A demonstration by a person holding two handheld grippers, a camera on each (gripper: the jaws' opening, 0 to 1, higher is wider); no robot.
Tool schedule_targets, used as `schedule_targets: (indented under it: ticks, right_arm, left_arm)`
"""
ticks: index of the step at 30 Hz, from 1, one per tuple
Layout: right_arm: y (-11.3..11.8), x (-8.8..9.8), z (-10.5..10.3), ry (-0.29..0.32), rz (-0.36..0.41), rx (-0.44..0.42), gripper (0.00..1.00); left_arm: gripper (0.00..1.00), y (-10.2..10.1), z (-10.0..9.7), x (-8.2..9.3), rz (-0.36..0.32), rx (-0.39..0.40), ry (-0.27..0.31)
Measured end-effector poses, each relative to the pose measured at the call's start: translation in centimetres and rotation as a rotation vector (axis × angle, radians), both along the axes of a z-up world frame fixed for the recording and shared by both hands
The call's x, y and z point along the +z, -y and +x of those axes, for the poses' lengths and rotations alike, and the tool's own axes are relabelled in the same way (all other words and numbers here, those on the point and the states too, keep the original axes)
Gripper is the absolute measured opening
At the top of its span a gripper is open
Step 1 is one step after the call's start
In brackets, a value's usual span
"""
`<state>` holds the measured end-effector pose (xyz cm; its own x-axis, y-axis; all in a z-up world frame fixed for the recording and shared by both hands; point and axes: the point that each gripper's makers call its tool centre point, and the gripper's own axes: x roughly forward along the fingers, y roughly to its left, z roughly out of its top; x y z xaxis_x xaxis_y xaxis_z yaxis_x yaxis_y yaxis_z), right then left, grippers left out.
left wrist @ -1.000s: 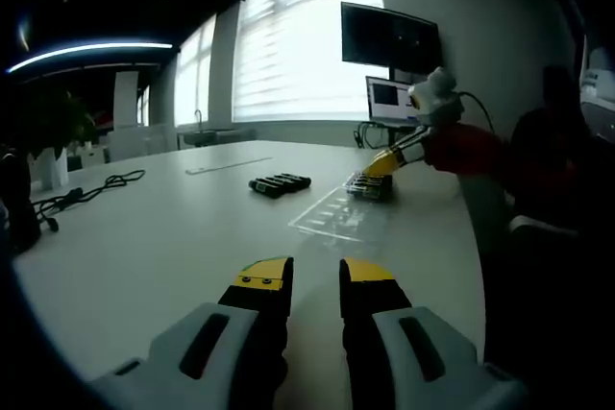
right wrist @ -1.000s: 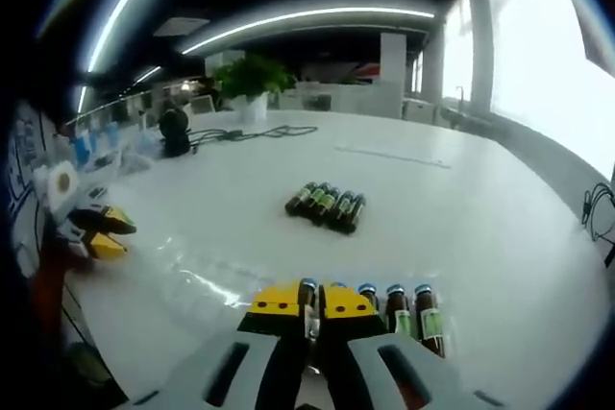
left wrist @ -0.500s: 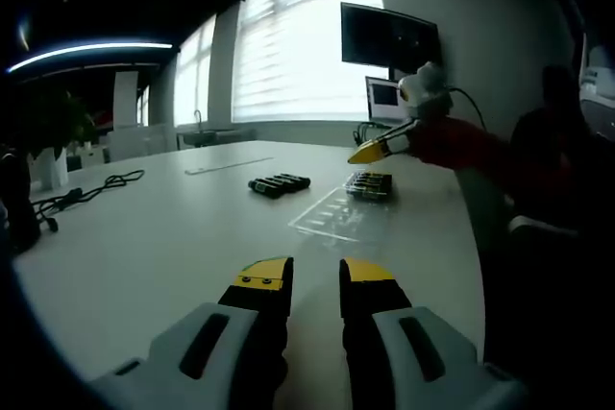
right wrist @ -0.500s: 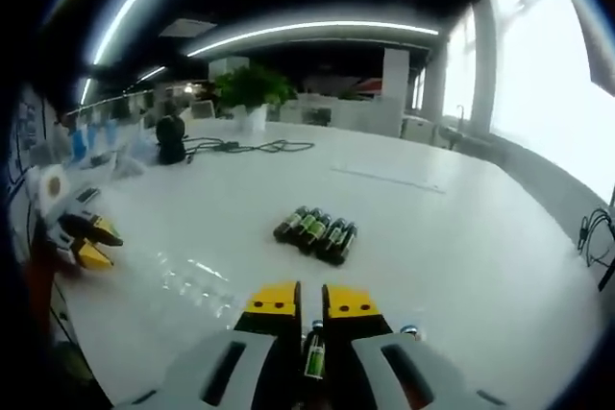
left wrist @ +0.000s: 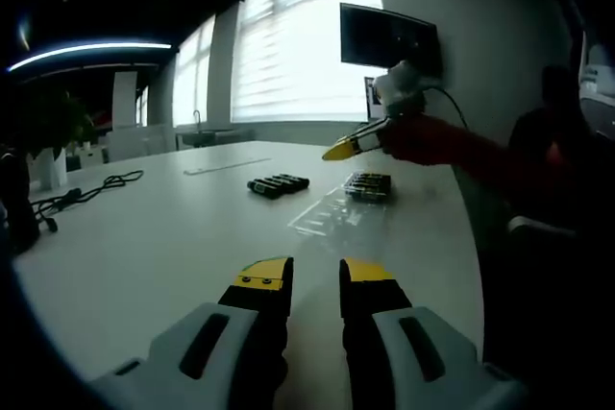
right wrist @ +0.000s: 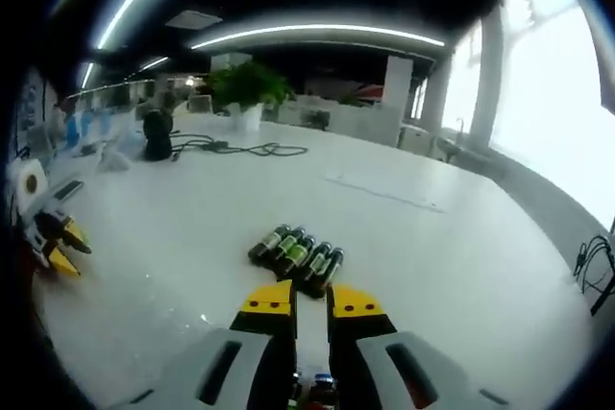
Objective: Grip medicine bottles put into box
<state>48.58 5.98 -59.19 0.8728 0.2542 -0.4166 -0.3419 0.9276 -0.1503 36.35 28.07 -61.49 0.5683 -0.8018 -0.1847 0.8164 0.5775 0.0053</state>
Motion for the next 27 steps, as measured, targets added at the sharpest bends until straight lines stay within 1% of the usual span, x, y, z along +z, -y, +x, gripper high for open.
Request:
schedule_targets:
  ticks: [5, 11, 15, 20, 23, 27]
  right_arm:
    - [-0.3, -0.2, 1.3, -0.005, 0.016, 0.003, 0.08]
    - [0.0, -0.8, 2.8, -0.025, -0.005, 0.007, 0.09]
    - [0.0, -1.6, 3.7, -0.044, -0.022, 0.008, 0.09]
    - [0.1, -2.1, 4.8, -0.055, -0.028, -0.011, 0.09]
    - [0.0, -2.5, 5.3, -0.076, -0.021, -0.015, 0.09]
    - [0.0, -3.2, 5.6, -0.103, -0.038, -0.021, 0.09]
  left_arm:
    - [0.13, 0.0, 0.0, 0.0, 0.001, 0.001, 0.001]
    - [0.13, 0.0, -0.1, 0.0, 0.0, -0.002, 0.001]
    - [0.13, 0.0, -0.1, -0.1, 0.004, -0.003, 0.002]
    - [0.13, 0.0, -0.1, -0.1, 0.004, -0.003, 0.001]
    - [0.13, 0.0, -0.1, -0.1, 0.005, -0.003, 0.001]
    - [0.13, 0.0, -0.1, -0.1, 0.005, -0.003, 0.002]
